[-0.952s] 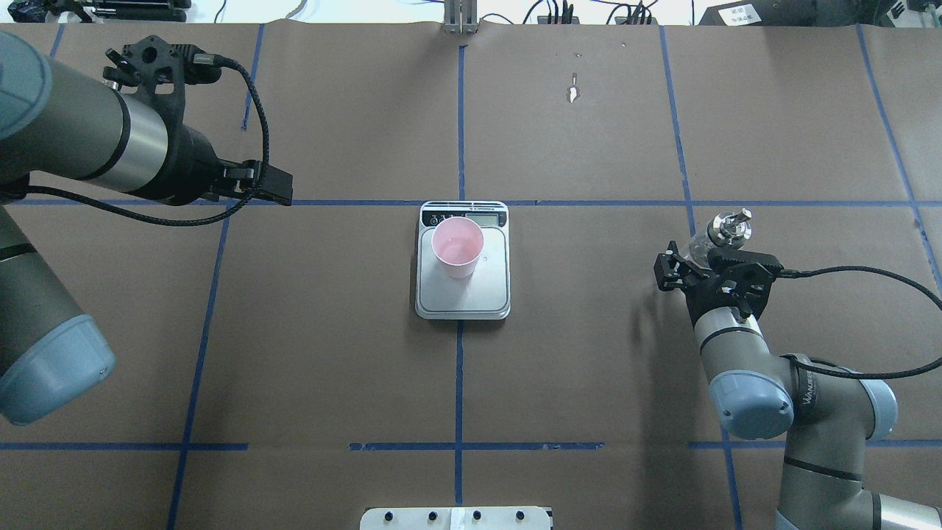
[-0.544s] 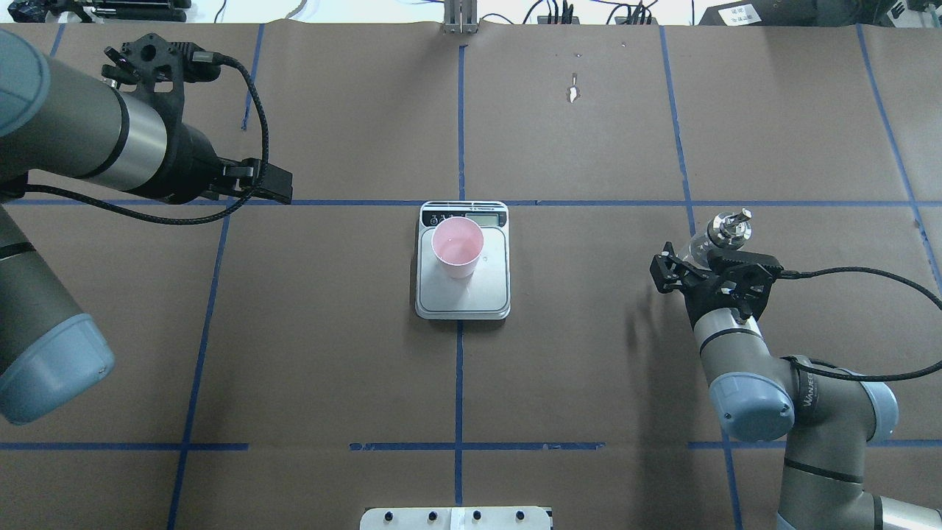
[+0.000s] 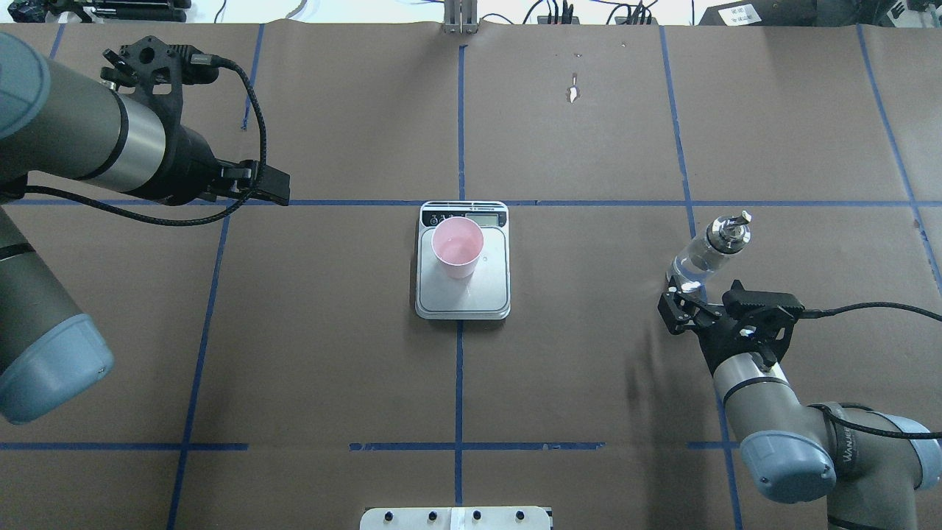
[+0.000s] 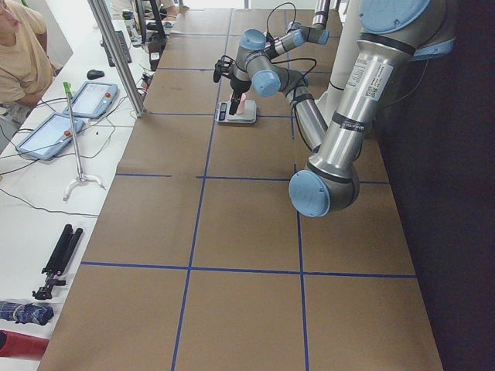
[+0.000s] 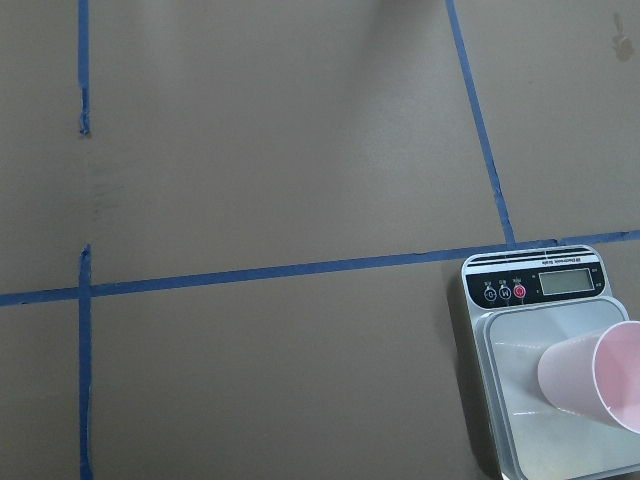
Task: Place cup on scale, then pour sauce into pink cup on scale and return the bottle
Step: 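Open the right gripper and draw it back from the bottle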
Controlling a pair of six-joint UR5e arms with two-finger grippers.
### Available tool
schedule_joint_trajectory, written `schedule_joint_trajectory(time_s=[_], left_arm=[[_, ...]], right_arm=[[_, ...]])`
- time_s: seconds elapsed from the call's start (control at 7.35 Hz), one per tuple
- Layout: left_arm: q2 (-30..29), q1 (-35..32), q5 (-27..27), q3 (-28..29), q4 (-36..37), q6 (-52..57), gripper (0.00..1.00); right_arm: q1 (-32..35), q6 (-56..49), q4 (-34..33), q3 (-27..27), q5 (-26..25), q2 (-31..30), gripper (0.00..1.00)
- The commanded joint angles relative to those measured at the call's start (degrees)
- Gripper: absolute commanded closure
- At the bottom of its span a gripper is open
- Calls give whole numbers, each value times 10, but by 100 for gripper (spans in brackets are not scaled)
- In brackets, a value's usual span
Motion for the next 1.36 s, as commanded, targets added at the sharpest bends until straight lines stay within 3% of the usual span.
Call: schedule_joint_trajectory(time_s=[0.0, 0.27, 0.68, 0.82, 0.95, 1.22], left_arm=[[0, 0, 0, 1, 1, 0, 0], [4, 0, 1, 5, 0, 2, 0], [3, 0, 1, 16, -1, 11, 0], [2, -2, 2, 26, -3, 22, 0], [2, -24, 1, 39, -2, 72, 0], [2, -64, -6, 55, 1, 132, 0]], right_arm=[[-23, -2, -1, 42, 9, -37, 0], [-24, -12, 0, 78, 63, -86, 0], [-11, -153, 22, 124, 183, -151, 0], [17, -198, 85, 121, 249, -180, 0], [64, -252, 151, 108, 345, -205, 0], [249, -384, 212, 50, 570, -205, 0]])
